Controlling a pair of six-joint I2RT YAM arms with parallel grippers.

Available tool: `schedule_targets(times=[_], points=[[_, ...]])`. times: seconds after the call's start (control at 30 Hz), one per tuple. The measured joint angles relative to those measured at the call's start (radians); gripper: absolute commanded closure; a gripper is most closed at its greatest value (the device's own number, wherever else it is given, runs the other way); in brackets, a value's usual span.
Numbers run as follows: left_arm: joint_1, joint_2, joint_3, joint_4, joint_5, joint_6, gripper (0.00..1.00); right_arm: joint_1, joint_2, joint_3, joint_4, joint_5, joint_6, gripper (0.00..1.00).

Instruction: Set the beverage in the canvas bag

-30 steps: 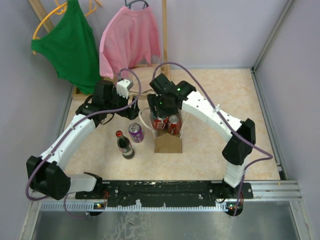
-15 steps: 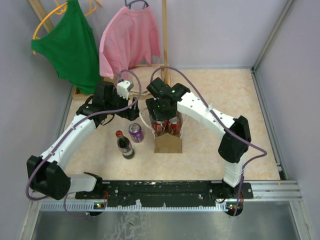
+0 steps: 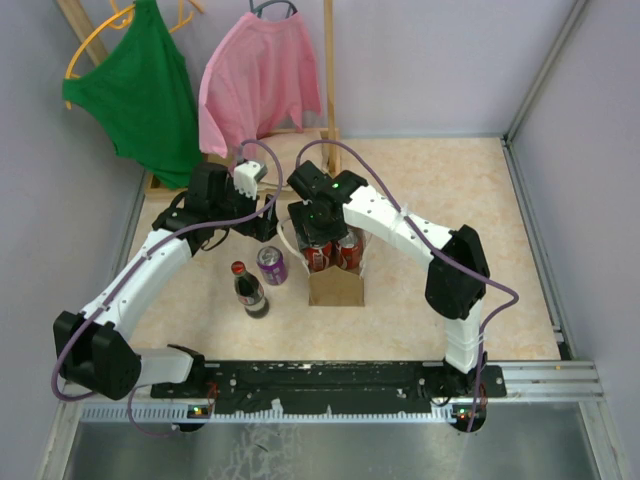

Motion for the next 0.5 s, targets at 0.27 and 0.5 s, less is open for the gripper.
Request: schedule_targets(times=[0.27, 0.5], points=[[0.000, 0.000, 0.000, 0.000, 0.002, 0.000, 0.11, -0.008, 0.000, -0.011, 0.026, 0.015, -0.001, 1.00], [0.000, 0.000, 0.000, 0.000, 0.001, 0.000, 0.11, -0.011, 0.013, -0.070, 0.069, 0.025, -0.009, 1.00]])
